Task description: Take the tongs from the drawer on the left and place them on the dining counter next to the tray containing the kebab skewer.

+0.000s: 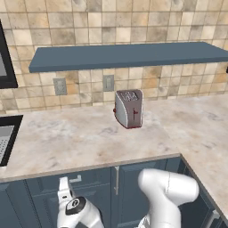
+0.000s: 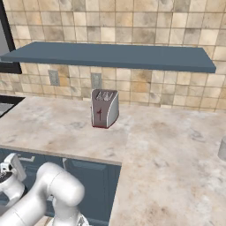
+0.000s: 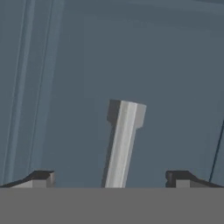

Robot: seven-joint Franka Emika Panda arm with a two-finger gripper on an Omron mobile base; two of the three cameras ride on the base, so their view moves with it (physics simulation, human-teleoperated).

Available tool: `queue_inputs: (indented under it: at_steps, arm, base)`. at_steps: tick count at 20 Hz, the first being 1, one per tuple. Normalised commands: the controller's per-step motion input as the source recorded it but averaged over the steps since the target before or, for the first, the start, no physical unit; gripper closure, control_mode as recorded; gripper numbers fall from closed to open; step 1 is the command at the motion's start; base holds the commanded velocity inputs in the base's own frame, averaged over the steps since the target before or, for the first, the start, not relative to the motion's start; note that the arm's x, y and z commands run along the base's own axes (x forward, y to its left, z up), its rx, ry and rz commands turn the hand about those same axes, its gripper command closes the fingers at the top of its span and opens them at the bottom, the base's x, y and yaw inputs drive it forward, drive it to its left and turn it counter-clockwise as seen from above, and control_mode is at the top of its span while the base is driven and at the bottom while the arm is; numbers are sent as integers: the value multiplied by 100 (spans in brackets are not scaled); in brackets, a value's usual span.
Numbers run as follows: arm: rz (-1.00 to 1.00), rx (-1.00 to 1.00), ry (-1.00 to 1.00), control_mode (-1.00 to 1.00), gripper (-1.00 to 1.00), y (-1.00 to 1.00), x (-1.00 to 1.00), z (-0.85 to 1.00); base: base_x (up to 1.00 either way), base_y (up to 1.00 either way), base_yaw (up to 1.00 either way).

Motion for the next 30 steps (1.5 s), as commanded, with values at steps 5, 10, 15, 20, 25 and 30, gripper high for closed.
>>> queue_inputs:
  at_steps: [5,10,15,20,25,30]
  arm:
    - [0,0,0,-100,-100,10,43,-15]
    - [0,0,0,-100,100,18,43,-16]
    - [0,0,0,-100,100,11,37,-11]
    - [0,0,0,-100,100,4,32,-4]
    - [0,2,1,-100,100,0,-4,0]
    - [0,15,14,-100,100,0,-33,-1]
  base:
    - [0,0,0]
    - [0,0,0]
    - [0,0,0]
    - [0,0,0]
    - [0,0,0]
    - [0,0,0]
